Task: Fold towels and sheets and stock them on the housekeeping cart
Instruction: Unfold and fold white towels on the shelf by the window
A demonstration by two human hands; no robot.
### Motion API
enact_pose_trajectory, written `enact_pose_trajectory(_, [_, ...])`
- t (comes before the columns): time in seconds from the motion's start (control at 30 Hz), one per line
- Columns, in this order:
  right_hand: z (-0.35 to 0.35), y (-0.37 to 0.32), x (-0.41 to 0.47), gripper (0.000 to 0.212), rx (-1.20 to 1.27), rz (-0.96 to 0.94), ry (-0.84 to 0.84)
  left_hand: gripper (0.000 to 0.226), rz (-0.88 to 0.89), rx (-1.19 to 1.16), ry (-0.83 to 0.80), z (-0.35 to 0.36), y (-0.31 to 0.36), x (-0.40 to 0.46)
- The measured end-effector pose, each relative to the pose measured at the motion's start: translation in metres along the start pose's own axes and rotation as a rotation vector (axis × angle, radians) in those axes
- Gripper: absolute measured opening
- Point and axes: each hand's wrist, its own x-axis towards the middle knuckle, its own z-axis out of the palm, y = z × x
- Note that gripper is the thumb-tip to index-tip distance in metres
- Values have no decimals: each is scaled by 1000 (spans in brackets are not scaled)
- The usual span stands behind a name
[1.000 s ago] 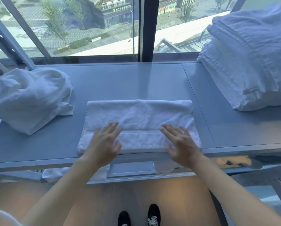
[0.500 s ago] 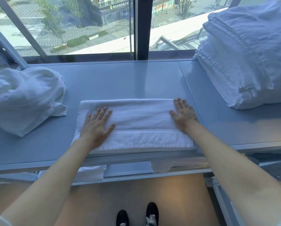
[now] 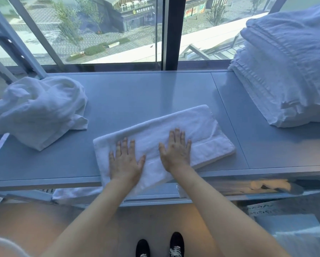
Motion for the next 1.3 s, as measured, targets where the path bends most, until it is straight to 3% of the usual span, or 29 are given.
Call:
enact_pose_trajectory(0.1, [11,11,-8,77,-98,-158,24,70,-3,81,82,-6,-11,-29])
enact_pose_trajectory(0.23, [-1,31,7,74,-180,-421,-64,41,199,20,250,-15,-37,-24])
enact_pose_trajectory(0.37, [-23,45,28,73,-267,-757,-159,57,469,-43,197,-17,-31,-3])
enact_pose_trajectory(0.47, [-28,45,32,73,-292,-916,-179,63,556,-54,70,-11,-19,15])
enact_pose_trajectory(0.57, [-31,48,31,75,-290,-861,-148,64,534,-79,-10,-2,-17,22])
enact_pose_trajectory(0.77, [-22,61,-6,73,-207,-635,-112,66,443,-128,31,8,-16,-8])
enact_pose_trajectory(1.0, [-3,80,-66,72,-243,-696,-101,75,583,19,246,23,-30,-51])
enact_pose_trajectory(1.13, [-9,83,-56,81,-262,-722,-113,76,686,10,195,24,-34,-35])
enact_pose_trajectory(1.3, [-9,94,-49,100,-277,-675,-62,94,731,73,136,27,-42,-25])
